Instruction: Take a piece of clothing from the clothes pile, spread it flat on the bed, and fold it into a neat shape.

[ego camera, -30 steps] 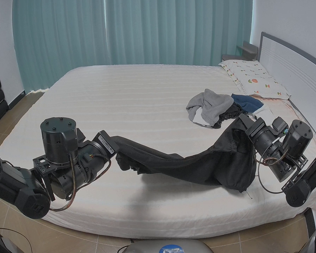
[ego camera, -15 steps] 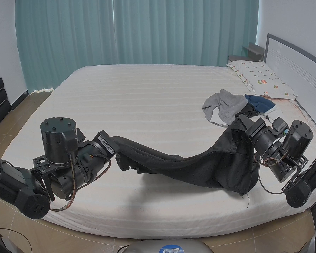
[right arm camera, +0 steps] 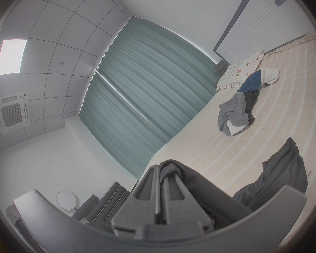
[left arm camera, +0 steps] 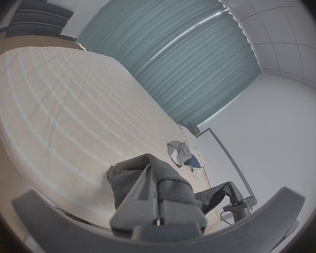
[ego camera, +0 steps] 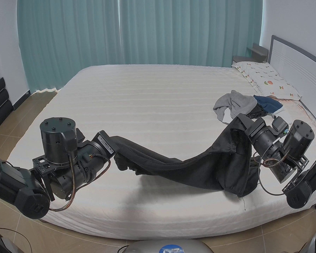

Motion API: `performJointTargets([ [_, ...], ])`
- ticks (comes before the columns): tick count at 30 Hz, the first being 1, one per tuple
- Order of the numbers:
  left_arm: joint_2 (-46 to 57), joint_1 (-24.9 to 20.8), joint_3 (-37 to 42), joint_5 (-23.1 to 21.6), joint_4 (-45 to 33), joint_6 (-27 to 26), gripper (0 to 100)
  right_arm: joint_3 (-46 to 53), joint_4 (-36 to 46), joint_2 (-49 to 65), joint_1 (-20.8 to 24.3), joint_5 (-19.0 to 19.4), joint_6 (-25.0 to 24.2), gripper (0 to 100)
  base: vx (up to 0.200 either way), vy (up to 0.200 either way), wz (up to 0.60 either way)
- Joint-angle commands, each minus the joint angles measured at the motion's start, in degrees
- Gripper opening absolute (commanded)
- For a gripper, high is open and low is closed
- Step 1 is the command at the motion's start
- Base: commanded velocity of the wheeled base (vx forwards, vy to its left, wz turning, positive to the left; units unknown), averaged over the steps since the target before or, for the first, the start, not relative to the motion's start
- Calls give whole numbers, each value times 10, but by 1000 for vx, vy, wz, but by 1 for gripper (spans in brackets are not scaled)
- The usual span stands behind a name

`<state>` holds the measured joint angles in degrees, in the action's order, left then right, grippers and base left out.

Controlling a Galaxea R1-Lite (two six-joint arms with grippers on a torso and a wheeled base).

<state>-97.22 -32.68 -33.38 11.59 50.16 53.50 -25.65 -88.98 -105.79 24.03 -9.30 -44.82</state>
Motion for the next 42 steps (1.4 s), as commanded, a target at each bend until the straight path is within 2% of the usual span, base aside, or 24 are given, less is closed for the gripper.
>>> performJointTargets([
  [1,-1,0,0,0,0,0,0,1,-8,3,1,0,0,0,0,0,0],
  [8,1,-1,0,0,1,1,0,4,-8,8,1,-2,6,0,0,0,0],
  [18,62,-12,11,-2,-2,-1,0,37,-8,72,17,7,40,0,-200,0,0],
  [22,119,-19,2,-3,-49,-9,0,45,-7,159,30,7,115,0,-200,0,0],
  [27,162,-31,-9,-3,-86,-10,0,38,36,248,44,2,152,0,-160,0,0],
  [30,187,-30,-21,-3,-105,-16,0,8,106,318,52,1,158,0,0,0,0],
  [34,217,2,-85,-4,-169,-33,0,-150,300,394,48,3,158,0,0,0,0],
  [37,220,26,-145,-5,-241,-34,0,-280,436,396,39,5,156,0,0,0,0],
  [42,213,41,-224,-9,-343,-38,0,-460,579,335,-7,9,152,0,0,0,0],
])
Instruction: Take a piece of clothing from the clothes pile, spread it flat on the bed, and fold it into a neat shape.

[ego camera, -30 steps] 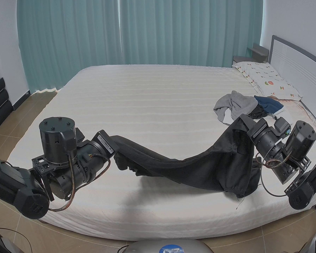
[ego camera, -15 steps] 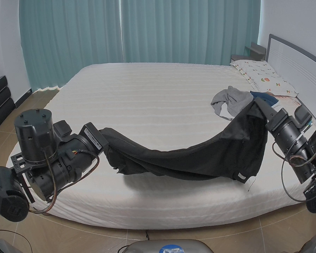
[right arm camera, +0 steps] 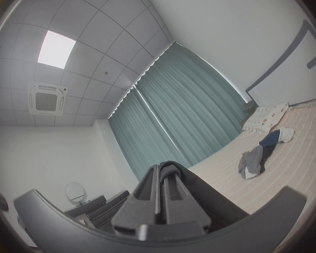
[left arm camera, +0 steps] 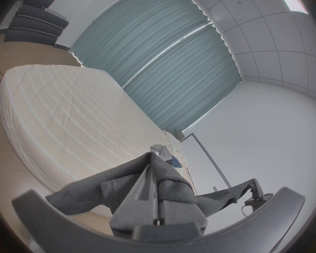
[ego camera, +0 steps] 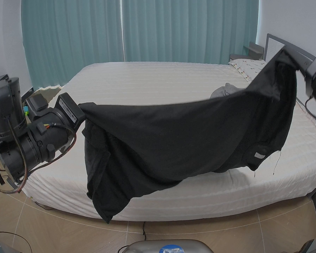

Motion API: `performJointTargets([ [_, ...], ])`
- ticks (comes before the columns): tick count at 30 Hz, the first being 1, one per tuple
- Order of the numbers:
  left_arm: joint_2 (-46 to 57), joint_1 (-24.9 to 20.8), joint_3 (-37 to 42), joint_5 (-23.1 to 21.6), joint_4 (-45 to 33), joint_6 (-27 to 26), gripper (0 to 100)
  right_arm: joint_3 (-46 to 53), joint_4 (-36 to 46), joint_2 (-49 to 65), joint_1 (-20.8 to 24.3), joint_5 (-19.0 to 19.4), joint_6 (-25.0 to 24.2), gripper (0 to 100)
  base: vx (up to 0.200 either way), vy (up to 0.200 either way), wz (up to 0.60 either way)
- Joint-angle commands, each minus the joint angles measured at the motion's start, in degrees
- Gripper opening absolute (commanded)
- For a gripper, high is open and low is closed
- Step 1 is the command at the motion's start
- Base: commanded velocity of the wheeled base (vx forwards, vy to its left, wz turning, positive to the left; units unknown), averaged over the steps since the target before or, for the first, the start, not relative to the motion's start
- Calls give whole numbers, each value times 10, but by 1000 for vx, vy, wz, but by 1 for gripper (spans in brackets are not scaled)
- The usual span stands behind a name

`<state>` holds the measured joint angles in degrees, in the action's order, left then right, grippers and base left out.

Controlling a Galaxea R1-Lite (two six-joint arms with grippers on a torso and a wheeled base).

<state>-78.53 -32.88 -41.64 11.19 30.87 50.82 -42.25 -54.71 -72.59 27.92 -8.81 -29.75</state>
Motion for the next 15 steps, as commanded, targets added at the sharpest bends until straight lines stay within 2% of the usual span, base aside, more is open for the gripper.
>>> performJointTargets([
  [1,19,50,-157,-6,-160,-11,0,-325,252,-18,-57,4,1,0,0,0,0],
  [6,-44,83,-216,-24,-170,-11,0,-428,274,-117,-122,6,2,0,0,0,0],
  [11,-124,106,-259,-35,-170,-6,0,-452,268,-196,-148,6,1,0,0,0,0],
  [15,-171,122,-276,-36,-169,-6,0,-468,266,-243,-149,5,0,0,200,0,0],
])
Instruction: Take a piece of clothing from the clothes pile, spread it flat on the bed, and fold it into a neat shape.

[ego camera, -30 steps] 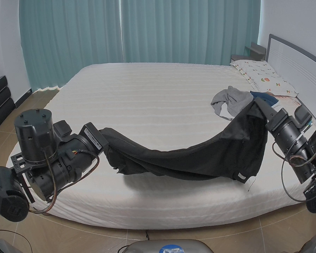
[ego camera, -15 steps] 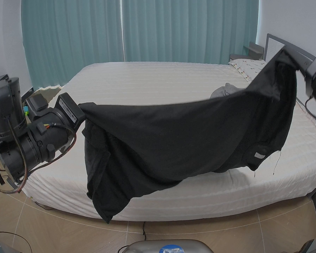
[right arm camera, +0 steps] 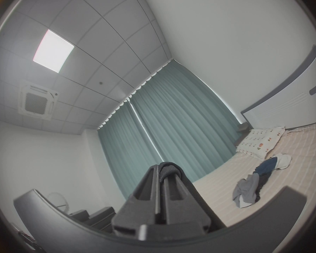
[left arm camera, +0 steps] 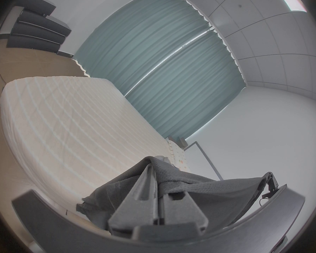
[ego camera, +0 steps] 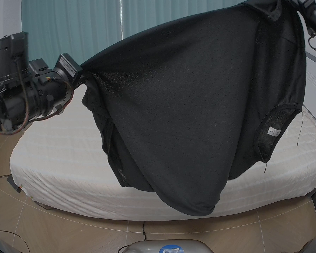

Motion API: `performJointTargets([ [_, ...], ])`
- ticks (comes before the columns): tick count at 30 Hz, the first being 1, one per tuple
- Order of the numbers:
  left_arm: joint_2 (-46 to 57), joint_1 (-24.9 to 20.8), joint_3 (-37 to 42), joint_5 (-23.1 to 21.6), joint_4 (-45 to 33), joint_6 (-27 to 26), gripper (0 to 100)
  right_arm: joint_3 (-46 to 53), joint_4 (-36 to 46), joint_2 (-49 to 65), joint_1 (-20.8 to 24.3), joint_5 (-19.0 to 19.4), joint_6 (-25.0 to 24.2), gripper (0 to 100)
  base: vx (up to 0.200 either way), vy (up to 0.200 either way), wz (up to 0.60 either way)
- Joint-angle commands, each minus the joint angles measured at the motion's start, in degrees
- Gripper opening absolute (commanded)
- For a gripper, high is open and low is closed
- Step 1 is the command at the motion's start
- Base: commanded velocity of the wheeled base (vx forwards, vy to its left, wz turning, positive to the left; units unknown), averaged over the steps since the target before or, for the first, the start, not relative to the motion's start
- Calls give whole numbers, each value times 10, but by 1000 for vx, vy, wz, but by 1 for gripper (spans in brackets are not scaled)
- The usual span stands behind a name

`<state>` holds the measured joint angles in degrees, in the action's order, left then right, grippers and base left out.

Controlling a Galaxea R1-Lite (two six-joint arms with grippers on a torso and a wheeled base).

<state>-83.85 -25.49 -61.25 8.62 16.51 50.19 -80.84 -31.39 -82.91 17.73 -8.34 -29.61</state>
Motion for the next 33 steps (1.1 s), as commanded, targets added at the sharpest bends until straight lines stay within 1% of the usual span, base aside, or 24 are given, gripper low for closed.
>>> performJointTargets([
  [1,-130,53,-86,-12,-24,0,0,-86,32,-154,-47,0,-2,0,200,0,0],
  [5,-183,70,-115,-31,-26,1,0,-104,22,-216,-44,-5,-3,0,200,0,0],
  [11,-263,82,-147,-32,-25,1,0,-117,-55,-297,-47,-4,-2,0,200,0,0],
  [12,-290,86,-164,-31,-25,1,0,-129,-68,-321,-47,-7,-1,0,200,0,0],
  [13,-290,86,-164,-31,-25,1,0,-129,-68,-321,-47,-7,-1,0,200,0,0],
  [14,-323,90,-186,-30,-26,1,0,-141,-68,-344,-47,-9,-1,0,200,0,0],
  [18,-384,98,-232,-32,-26,0,0,-141,-72,-386,-47,-12,-2,0,200,0,0],
  [20,-415,98,-250,-31,-26,0,0,-140,-73,-408,-48,-20,-2,0,200,0,0],
  [23,-454,94,-273,-26,-26,0,0,-142,-76,-444,-48,-34,-5,0,0,0,0],
  [28,-515,93,-318,-27,-26,1,0,-137,-114,-505,-43,-47,-12,0,0,0,0],
  [30,-536,92,-332,-26,-26,1,0,-141,-119,-531,-43,-56,-12,0,0,0,0],
  [33,-561,91,-349,-26,-26,3,0,-148,-119,-563,-43,-60,-14,0,0,0,0],
])
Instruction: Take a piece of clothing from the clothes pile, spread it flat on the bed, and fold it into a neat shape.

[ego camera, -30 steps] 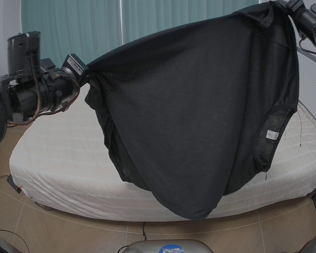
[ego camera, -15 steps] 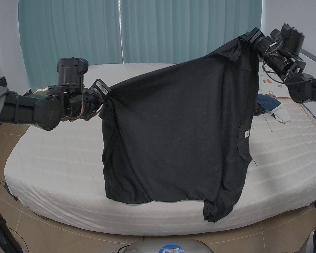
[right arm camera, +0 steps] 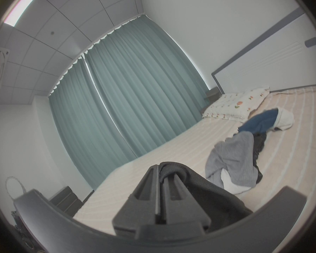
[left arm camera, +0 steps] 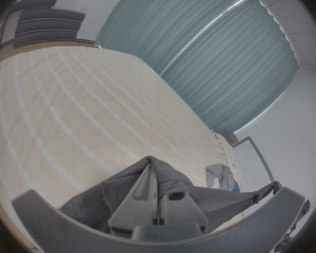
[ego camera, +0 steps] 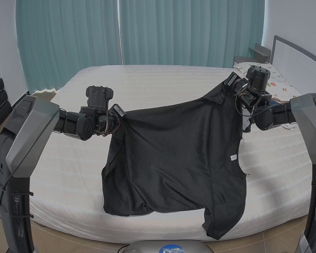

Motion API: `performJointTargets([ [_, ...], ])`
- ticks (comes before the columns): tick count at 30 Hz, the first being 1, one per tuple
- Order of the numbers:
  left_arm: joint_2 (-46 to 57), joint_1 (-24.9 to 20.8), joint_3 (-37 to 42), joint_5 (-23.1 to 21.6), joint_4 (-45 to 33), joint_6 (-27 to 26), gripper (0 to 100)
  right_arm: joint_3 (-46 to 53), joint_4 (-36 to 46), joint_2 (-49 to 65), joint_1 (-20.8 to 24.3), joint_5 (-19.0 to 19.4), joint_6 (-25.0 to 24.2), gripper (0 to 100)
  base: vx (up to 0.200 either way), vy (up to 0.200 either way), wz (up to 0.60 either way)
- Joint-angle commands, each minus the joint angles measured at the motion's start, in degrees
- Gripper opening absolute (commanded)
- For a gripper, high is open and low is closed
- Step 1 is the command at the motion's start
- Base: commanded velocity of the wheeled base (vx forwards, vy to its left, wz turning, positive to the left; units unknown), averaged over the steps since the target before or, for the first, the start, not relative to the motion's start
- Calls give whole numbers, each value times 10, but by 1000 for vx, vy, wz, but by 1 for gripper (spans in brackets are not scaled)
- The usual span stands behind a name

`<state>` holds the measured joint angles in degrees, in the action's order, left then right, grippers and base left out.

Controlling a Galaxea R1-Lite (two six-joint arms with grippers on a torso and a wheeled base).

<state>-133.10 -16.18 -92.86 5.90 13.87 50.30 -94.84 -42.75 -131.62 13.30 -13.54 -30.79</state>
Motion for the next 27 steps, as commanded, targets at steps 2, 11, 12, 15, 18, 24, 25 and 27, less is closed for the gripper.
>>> performJointTargets([
  [2,-79,-2,-41,2,0,2,0,-13,-6,-87,1,-8,-3,0,0,0,0],
  [11,-156,-9,-123,3,-5,27,100,-113,11,-206,1,-15,-1,100,0,0,0],
  [12,-170,-9,-139,3,-14,27,100,-123,12,-227,-1,-16,-1,100,0,0,0],
  [15,-191,-9,-160,9,-37,28,100,-127,13,-257,-6,-17,-1,100,0,0,0],
  [18,-204,-6,-177,37,-52,31,100,-127,13,-274,-16,-26,-1,100,0,0,0],
  [24,-202,9,-183,48,-93,33,100,-112,14,-265,-35,-32,-1,100,0,0,0],
  [25,-200,11,-183,47,-106,38,100,-98,14,-253,-39,-31,-2,100,0,0,0],
  [27,-194,19,-182,43,-119,45,100,-76,13,-230,-46,-25,-4,100,0,0,0],
])
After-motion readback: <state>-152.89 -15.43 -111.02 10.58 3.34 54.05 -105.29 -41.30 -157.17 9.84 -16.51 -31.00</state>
